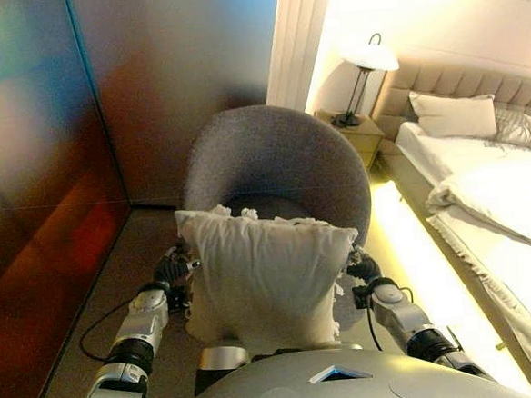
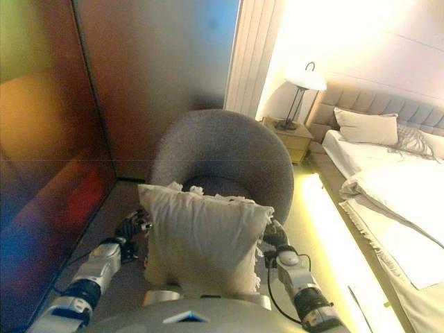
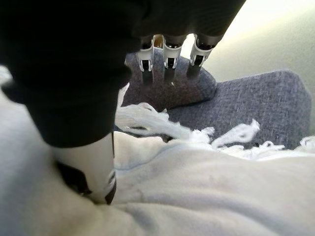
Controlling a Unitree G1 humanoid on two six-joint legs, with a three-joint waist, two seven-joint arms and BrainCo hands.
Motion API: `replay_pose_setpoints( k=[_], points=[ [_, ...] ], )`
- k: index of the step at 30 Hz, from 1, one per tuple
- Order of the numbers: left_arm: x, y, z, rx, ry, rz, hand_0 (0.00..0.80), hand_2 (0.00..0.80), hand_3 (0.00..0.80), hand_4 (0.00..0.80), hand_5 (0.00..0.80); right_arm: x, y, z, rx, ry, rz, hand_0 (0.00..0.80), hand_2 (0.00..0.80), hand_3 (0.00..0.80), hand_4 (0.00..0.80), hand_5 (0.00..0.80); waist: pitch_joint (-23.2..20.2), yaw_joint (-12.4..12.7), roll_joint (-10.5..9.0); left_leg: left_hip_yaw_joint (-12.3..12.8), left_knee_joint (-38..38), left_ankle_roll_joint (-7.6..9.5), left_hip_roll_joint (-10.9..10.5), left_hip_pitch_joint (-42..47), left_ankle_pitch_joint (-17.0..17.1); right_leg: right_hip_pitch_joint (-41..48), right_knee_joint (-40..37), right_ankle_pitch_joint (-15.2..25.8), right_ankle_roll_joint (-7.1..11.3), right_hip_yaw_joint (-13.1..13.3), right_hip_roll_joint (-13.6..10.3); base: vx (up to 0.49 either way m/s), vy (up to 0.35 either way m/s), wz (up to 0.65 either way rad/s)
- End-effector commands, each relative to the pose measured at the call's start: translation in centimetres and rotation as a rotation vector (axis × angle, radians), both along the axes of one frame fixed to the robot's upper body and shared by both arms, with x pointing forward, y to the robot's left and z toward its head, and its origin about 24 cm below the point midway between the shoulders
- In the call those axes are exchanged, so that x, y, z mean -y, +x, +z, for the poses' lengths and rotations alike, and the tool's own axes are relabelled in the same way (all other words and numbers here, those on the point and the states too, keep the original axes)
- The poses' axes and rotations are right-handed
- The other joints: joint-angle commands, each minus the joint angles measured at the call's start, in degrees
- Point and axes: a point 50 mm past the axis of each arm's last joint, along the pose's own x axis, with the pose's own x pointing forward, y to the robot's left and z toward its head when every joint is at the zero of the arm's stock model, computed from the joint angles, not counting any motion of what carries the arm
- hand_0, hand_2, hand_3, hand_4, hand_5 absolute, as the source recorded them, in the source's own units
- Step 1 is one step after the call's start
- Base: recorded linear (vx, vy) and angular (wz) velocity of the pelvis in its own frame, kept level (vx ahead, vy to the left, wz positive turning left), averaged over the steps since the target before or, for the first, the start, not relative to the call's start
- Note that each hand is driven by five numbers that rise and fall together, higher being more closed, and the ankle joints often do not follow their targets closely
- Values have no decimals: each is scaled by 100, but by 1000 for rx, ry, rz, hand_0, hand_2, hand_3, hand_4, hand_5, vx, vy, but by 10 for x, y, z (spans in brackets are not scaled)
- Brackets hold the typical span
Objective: Pick up the cushion and take it to the sofa
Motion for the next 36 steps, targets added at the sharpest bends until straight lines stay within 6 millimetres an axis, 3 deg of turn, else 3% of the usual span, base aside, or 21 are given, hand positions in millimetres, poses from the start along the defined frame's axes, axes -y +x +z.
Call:
replay_pose_setpoints(
  k=[1, 17, 22, 24, 25, 27, 29, 32, 36],
  points=[
    [29, 21, 15, 138, -75, -126, 0, 0, 0, 0, 0, 8, 30, 33, 211, 8, 2, 0, 0, 0, 0, 0, -354, -146, 209, -74, -1273, 592, -213, 501, -172, -1506, -419, 1390, 624, -175, -84, 0, 0, 0],
    [-17, -16, 14, 113, -41, 28, 0, 0, 0, 0, 0, 53, 13, 44, 240, -99, -26, 0, 0, 0, 0, 0, -311, -290, 373, -75, -1381, 583, -290, 571, -101, -1510, -373, 1357, 619, -158, -115, 13, 34, -1],
    [-40, -41, 24, 142, -40, 144, 0, 0, 0, 0, 0, 78, 11, 74, 377, -242, -27, 0, 0, 0, 0, 0, -210, -332, 473, -111, -1427, 591, -317, 500, -87, -1592, -369, 1304, 594, -110, -125, -64, 50, -3],
    [-49, -67, 33, 153, -30, 143, 0, 0, 0, 0, 0, 93, -5, 90, 433, -334, -12, 0, 0, 0, 0, 0, -178, -334, 532, -127, -1429, 607, -327, 470, -89, -1605, -370, 1262, 572, -99, -127, -61, 67, -5],
    [-57, -95, 42, 147, -8, 162, 0, 0, 0, 0, 0, 102, -24, 101, 461, -401, 2, 0, 0, 0, 0, 0, -162, -329, 567, -132, -1403, 607, -347, 414, -63, -1617, -390, 1276, 554, -71, -141, -38, 69, 1],
    [-71, -131, 54, 104, 61, 198, 0, 0, 0, 0, 0, 112, -50, 114, 469, -474, 11, 0, 0, 0, 0, 0, -144, -342, 640, -113, -1411, 589, -310, 429, -82, -1591, -375, 1265, 558, -49, -122, -35, 80, 3],
    [-82, -156, 61, 51, 96, 260, 0, 0, 0, 0, 0, 121, -67, 121, 454, -515, 6, 0, 0, 0, 0, 0, -149, -355, 658, -70, -1394, 566, -290, 400, -73, -1583, -396, 1272, 547, -33, -119, -60, 68, 1],
    [-100, -194, 66, -37, 147, 462, 0, 0, 0, 0, 0, 133, -88, 124, 421, -523, -38, 0, 0, 0, 0, 0, -163, -376, 680, 9, -1393, 514, -258, 357, -50, -1555, -492, 1270, 524, -22, -110, -128, 58, 0],
    [-112, -226, 68, -231, 325, 441, 0, 0, 0, 0, 0, 145, -104, 117, 351, -499, -73, 0, 0, 0, 0, 0, -161, -366, 679, 101, -1386, 428, -220, 227, -5, -1530, -645, 1267, 509, -78, -139, -196, 46, -1]
  ],
)
